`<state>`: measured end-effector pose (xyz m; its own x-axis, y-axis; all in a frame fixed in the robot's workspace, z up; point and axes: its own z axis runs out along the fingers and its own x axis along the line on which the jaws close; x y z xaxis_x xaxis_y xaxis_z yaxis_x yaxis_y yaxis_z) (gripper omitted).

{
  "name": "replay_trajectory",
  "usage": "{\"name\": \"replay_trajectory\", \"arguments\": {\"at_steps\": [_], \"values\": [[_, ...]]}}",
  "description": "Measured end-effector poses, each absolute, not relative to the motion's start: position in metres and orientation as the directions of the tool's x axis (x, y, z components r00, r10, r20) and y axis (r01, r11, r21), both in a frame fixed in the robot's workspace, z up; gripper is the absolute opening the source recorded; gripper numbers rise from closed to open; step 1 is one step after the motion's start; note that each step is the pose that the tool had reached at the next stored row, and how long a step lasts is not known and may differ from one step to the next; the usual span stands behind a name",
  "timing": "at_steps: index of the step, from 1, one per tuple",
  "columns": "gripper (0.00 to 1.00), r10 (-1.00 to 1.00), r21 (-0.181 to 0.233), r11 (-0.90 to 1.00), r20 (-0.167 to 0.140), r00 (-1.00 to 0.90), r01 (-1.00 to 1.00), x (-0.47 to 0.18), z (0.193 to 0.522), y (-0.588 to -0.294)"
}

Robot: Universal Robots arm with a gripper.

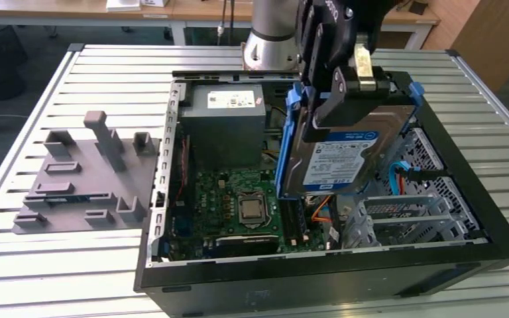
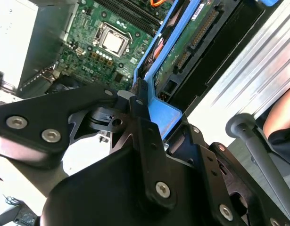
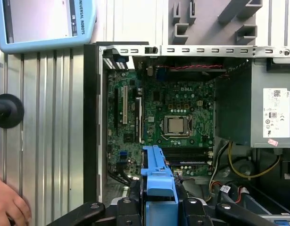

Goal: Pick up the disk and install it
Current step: 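Insert the disk into the insertion slot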

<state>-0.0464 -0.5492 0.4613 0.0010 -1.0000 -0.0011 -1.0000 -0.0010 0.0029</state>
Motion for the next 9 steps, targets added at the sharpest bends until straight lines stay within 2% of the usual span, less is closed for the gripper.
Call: {"name": "replay_trajectory", "arguments": {"at_steps": [9], "values": [[0.36,-1.0,0.003,-0.001,-0.001,0.001,-1.0,-0.03,0.459,-0.557]]}}
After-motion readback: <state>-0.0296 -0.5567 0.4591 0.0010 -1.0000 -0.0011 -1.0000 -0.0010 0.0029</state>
